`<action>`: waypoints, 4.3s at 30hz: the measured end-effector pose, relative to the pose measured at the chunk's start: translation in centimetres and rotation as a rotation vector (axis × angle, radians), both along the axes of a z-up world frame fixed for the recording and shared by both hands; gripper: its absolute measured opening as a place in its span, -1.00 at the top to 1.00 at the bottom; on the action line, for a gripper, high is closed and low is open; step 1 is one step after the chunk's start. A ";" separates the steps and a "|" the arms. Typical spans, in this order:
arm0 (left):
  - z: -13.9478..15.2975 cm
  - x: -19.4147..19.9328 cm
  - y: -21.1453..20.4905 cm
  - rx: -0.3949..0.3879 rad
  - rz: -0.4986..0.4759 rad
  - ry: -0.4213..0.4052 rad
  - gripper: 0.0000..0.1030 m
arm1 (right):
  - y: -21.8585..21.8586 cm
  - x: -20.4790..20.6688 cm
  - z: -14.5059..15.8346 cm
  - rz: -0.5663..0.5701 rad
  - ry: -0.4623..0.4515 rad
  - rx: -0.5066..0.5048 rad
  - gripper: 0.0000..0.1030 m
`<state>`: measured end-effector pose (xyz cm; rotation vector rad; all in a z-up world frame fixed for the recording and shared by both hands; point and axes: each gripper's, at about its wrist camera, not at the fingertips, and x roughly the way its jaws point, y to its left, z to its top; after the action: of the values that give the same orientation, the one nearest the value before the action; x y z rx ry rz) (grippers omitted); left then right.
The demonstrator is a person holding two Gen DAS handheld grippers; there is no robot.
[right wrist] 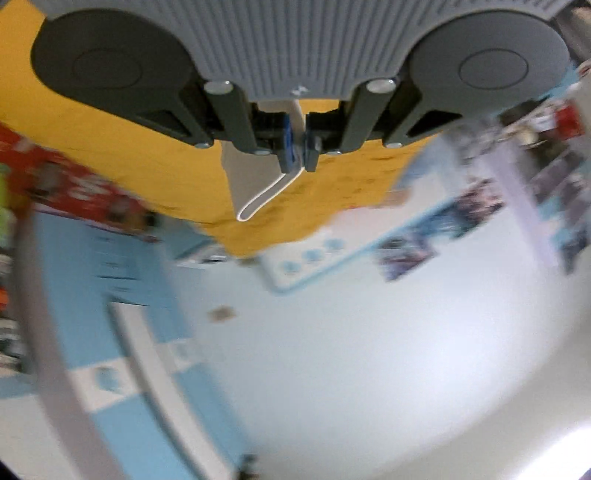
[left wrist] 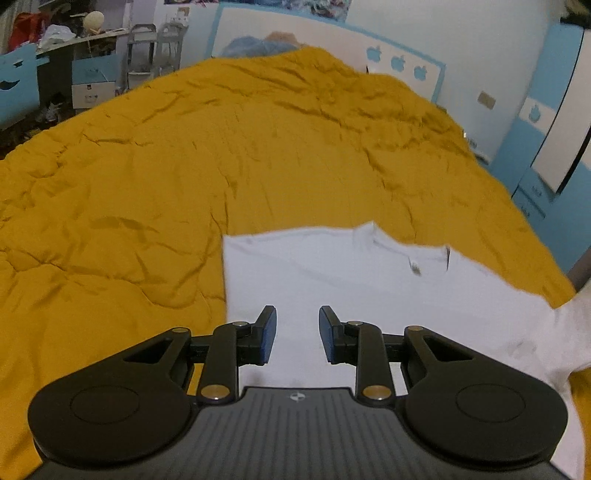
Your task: Fold small clothes
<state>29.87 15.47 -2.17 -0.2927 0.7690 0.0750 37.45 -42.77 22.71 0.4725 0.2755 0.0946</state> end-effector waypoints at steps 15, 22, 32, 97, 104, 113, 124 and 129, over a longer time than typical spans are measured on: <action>-0.3 -1.7 6.1 -0.107 0.085 -0.051 0.37 | 31.2 3.0 -13.0 0.328 0.221 0.073 0.98; -2.1 -1.6 8.2 -0.181 0.097 -0.038 0.37 | 40.4 1.8 -25.7 0.419 0.428 0.075 0.98; -4.3 -0.3 8.8 -0.322 0.069 -0.039 0.34 | 42.9 2.9 -34.6 0.622 0.643 0.250 0.85; -7.1 8.0 4.3 -0.083 0.002 0.087 0.44 | 5.2 13.8 -35.7 0.111 0.552 0.007 0.87; -5.4 3.3 3.3 -0.079 -0.064 0.076 0.41 | 7.0 6.9 -30.6 0.249 0.539 -0.172 0.56; -5.4 1.0 1.3 -0.091 -0.083 0.097 0.41 | 12.5 -3.6 -30.3 0.401 0.518 -0.557 0.12; -7.4 -0.4 0.8 0.004 -0.058 0.196 0.69 | 11.4 -3.4 -30.9 0.271 0.498 -0.634 1.00; -7.9 -0.4 0.9 0.007 -0.057 0.209 0.74 | 5.7 -2.4 -32.5 0.211 0.609 -0.331 1.00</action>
<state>29.43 16.33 -10.10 -0.2589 0.9836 0.0549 35.00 -37.06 -9.81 0.1297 0.9241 0.1064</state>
